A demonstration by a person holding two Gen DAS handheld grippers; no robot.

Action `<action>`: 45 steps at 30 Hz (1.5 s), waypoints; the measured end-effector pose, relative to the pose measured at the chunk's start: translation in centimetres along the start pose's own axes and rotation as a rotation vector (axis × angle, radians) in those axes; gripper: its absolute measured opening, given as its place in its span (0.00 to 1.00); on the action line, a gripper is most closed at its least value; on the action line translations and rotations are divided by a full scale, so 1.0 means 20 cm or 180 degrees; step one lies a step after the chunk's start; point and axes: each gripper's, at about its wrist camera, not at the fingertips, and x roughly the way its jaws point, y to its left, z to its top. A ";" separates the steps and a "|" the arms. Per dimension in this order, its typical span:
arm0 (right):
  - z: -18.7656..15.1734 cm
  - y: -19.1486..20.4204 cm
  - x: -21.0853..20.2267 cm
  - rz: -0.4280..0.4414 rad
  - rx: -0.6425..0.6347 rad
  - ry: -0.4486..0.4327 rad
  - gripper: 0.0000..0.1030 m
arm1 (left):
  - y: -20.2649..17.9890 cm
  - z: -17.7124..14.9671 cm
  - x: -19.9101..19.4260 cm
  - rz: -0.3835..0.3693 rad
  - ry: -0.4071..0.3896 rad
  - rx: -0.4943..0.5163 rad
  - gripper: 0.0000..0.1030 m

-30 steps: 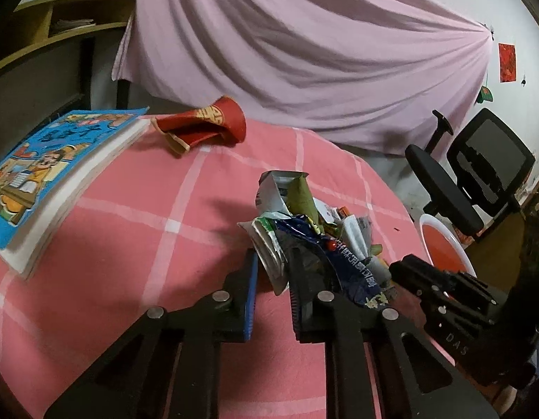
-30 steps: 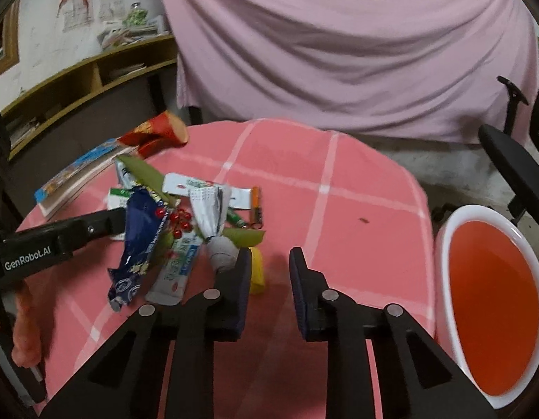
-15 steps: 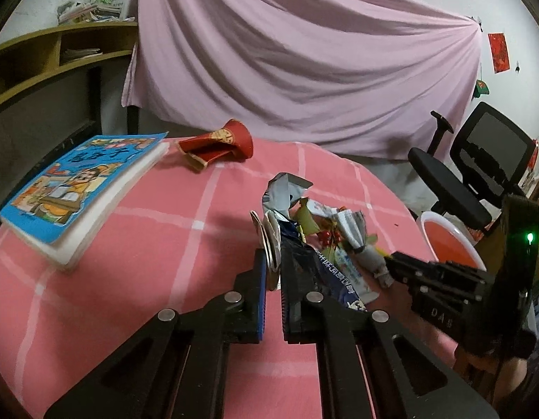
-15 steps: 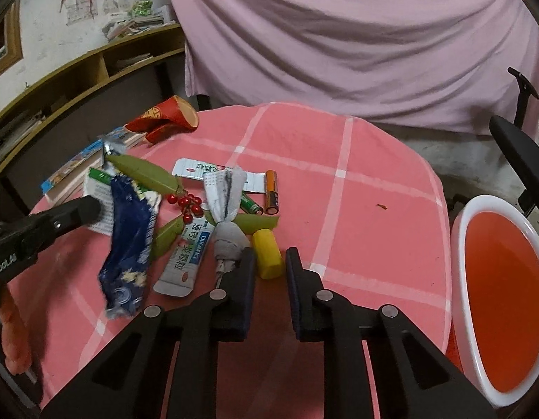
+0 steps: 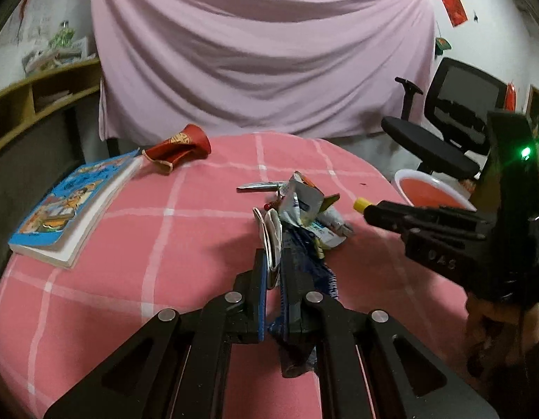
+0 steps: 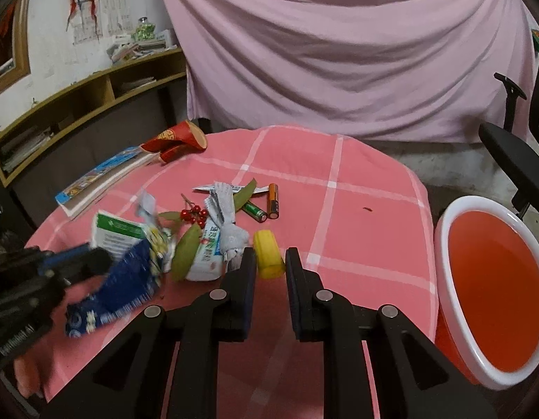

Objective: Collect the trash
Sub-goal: 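Grasp the yellow cylinder with the right tool while the left tool holds the wrappers, then carry the wrappers and yellow cylinder with both tools over the bucket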

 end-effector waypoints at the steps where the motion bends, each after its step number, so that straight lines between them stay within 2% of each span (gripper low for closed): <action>1: 0.00 0.00 -0.02 -0.0008 0.0011 -0.0037 0.14 | 0.00 0.00 0.00 0.0036 -0.0030 -0.0023 0.04; 9: -0.02 -0.01 -0.11 -0.0007 0.0047 -0.0345 0.14 | 0.09 -0.01 -0.07 0.0360 -0.0371 -0.0286 0.04; 16: -0.03 0.01 -0.22 -0.0008 -0.0040 -0.0751 0.14 | 0.13 -0.02 -0.16 0.0730 -0.0773 -0.0488 0.04; 19: -0.04 0.02 -0.27 -0.0016 -0.0068 -0.0919 0.14 | 0.11 -0.02 -0.21 0.0756 -0.0963 -0.0508 0.04; 26: -0.06 -0.01 -0.42 -0.0144 0.0014 -0.1472 0.14 | -0.08 0.05 -0.28 0.0387 -0.1308 -0.0209 0.04; 32: -0.09 -0.14 -0.60 -0.0451 0.0233 -0.2009 0.14 | -0.34 0.12 -0.27 -0.0016 -0.1499 0.0153 0.04; 35: -0.11 -0.24 -0.65 -0.0613 0.0385 -0.2058 0.14 | -0.45 0.17 -0.24 -0.0196 -0.1525 0.0318 0.04; 40: -0.15 -0.43 -0.71 -0.0907 0.0637 -0.1978 0.15 | -0.65 0.25 -0.15 -0.0514 -0.1449 0.0512 0.04; 42: -0.17 -0.48 -0.72 -0.0999 0.0731 -0.1927 0.15 | -0.73 0.27 -0.10 -0.0643 -0.1344 0.0544 0.04; 45: -0.20 -0.57 -0.71 -0.1108 0.0936 -0.1785 0.15 | -0.86 0.31 0.01 -0.0935 -0.1047 0.0511 0.04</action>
